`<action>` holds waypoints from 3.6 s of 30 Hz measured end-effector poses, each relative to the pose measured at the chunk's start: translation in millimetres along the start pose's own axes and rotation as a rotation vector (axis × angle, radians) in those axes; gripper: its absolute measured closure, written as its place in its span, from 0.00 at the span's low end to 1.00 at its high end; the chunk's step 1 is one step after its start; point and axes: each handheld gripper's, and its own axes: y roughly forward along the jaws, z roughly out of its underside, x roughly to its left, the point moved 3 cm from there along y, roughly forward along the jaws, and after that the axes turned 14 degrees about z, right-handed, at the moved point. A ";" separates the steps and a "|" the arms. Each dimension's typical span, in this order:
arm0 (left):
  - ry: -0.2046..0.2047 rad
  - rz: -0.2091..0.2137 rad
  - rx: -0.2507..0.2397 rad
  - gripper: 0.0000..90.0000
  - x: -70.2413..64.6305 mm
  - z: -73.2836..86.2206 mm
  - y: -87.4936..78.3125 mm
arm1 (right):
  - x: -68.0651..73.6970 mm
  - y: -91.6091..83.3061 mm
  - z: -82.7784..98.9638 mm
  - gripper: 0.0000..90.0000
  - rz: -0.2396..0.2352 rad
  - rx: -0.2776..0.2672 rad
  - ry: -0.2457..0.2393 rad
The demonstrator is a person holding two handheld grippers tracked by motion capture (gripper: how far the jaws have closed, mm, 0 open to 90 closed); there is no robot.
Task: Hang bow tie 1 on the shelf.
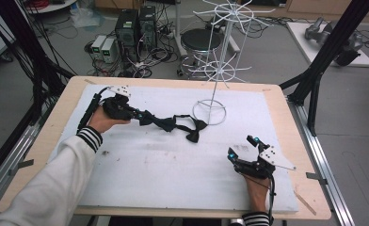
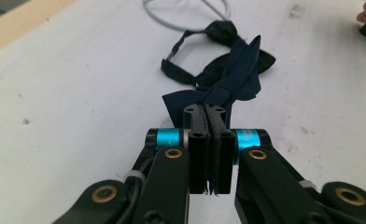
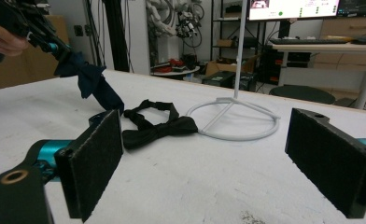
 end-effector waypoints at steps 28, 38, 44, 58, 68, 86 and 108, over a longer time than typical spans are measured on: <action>0.100 0.028 -0.224 0.97 -47.4 -28.1 -1.4 | -9.0 -1.4 -32.4 0.12 -0.061 0.011 0.046; 0.128 0.043 -0.277 0.97 -58.6 -33.4 -5.3 | -10.2 6.0 -58.3 0.12 -0.140 0.027 0.023; 0.146 0.059 -0.305 0.97 -67.5 -35.8 -2.4 | -8.7 12.1 -72.3 0.12 -0.224 0.064 0.031; 0.181 0.079 -0.341 0.97 -90.1 -35.4 11.1 | 2.2 26.7 -117.4 0.12 -0.431 0.141 -0.001; 0.206 0.091 -0.387 0.97 -103.7 -39.8 12.3 | 26.4 40.7 -131.8 0.12 -0.557 0.223 -0.013; 0.225 0.124 -0.374 0.97 -110.5 -45.7 31.6 | 58.8 68.5 -125.7 0.39 -0.710 0.346 -0.050; 0.242 0.121 -0.371 0.97 -111.0 -45.6 30.8 | 65.8 67.5 -127.0 0.93 -0.750 0.331 -0.119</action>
